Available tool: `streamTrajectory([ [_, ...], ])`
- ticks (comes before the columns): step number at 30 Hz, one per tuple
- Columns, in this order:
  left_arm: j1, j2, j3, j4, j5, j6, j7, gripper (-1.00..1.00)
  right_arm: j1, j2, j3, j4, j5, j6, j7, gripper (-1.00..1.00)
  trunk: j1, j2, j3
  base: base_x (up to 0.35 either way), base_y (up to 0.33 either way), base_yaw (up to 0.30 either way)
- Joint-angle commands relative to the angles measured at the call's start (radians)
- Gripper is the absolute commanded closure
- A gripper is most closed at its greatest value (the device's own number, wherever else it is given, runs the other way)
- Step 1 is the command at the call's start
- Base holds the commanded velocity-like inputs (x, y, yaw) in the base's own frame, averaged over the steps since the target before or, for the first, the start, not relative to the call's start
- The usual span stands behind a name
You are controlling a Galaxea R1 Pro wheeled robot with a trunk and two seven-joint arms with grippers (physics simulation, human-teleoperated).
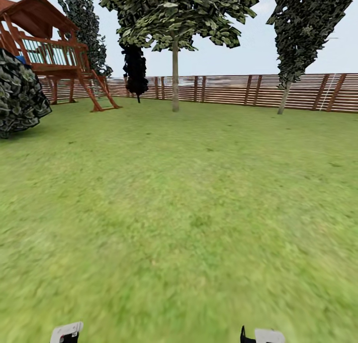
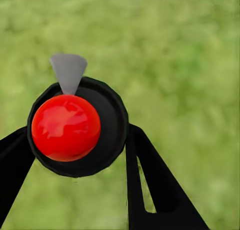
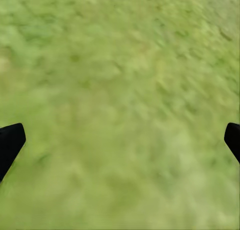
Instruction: In the garden, pick up the pesticide atomizer on the floor and spray pesticide onto both trees until each tree trunk is fully covered.
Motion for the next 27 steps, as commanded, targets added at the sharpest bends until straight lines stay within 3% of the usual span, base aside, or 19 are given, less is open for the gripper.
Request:
streamTrajectory([
  [1,-0.001,0.000,0.009,0.001,-0.009,-0.003,-0.003,1.00,-0.001,0.001,-0.008,0.001,0.011,-0.002,-0.004,-1.00,0.000,0.000,-0.001,0.338,0.000,0.000],
  [27,-0.001,0.000,0.009,0.001,-0.010,-0.003,-0.003,1.00,-0.001,0.000,-0.008,0.001,0.011,-0.002,-0.004,-1.00,0.000,0.000,-0.001,0.338,0.000,0.000],
])
